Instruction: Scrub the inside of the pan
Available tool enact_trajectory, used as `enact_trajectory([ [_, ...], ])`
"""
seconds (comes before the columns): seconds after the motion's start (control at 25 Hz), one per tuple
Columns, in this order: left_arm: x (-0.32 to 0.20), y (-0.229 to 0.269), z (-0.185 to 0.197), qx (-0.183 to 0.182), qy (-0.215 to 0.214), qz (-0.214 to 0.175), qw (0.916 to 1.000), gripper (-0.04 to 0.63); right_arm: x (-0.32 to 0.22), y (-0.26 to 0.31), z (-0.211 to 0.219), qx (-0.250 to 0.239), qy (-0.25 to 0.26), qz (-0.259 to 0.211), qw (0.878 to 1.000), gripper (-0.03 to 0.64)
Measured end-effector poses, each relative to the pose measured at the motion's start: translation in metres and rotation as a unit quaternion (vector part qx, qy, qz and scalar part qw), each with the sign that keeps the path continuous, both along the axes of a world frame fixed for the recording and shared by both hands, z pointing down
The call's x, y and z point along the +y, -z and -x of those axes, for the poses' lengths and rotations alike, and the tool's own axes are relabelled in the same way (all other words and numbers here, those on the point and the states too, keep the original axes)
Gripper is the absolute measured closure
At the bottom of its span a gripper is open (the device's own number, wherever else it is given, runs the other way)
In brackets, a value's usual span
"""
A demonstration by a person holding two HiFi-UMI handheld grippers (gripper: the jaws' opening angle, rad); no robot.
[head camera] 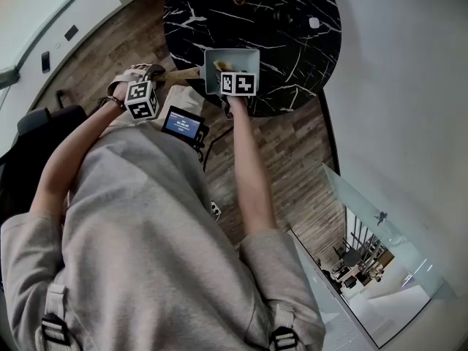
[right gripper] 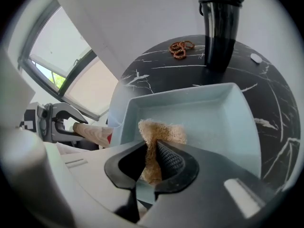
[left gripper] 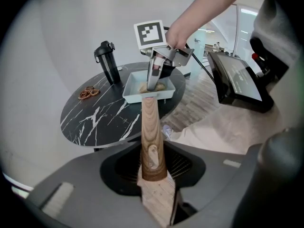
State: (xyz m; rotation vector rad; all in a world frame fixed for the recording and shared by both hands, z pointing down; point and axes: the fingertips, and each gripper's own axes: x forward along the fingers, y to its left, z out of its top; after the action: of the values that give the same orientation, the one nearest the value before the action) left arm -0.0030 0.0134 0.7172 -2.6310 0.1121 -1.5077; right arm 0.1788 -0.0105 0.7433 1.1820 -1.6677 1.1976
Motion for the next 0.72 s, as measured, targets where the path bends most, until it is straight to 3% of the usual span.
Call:
enact_trajectory([
  [0.16,-0.001,0.001,0.001,-0.002,0.002,-0.002,1.0000,0.470,-0.001,-0.001,0.015,-0.051,-0.032,0.028,0.998,0.552],
  [0.44,0.000,0.000,0.001,-0.003,0.004,-0.002,1.0000,0.471,0.000,0.000,0.031,-0.094,-0.031,0.043,0.994,0.555],
  [0.6,0.000,-0.001,0.001,-0.004,0.001,-0.002,1.0000,0.471,-0.001,0.015,0.040,-0.191,-0.073,0.043,0.978,0.555],
  [0.72,0.000,-0.001,0.002,-0.005,-0.001,-0.002,1.0000,0.469,0.000,0.035,0.047,-0.236,-0.070,0.026,0.969,0.557],
])
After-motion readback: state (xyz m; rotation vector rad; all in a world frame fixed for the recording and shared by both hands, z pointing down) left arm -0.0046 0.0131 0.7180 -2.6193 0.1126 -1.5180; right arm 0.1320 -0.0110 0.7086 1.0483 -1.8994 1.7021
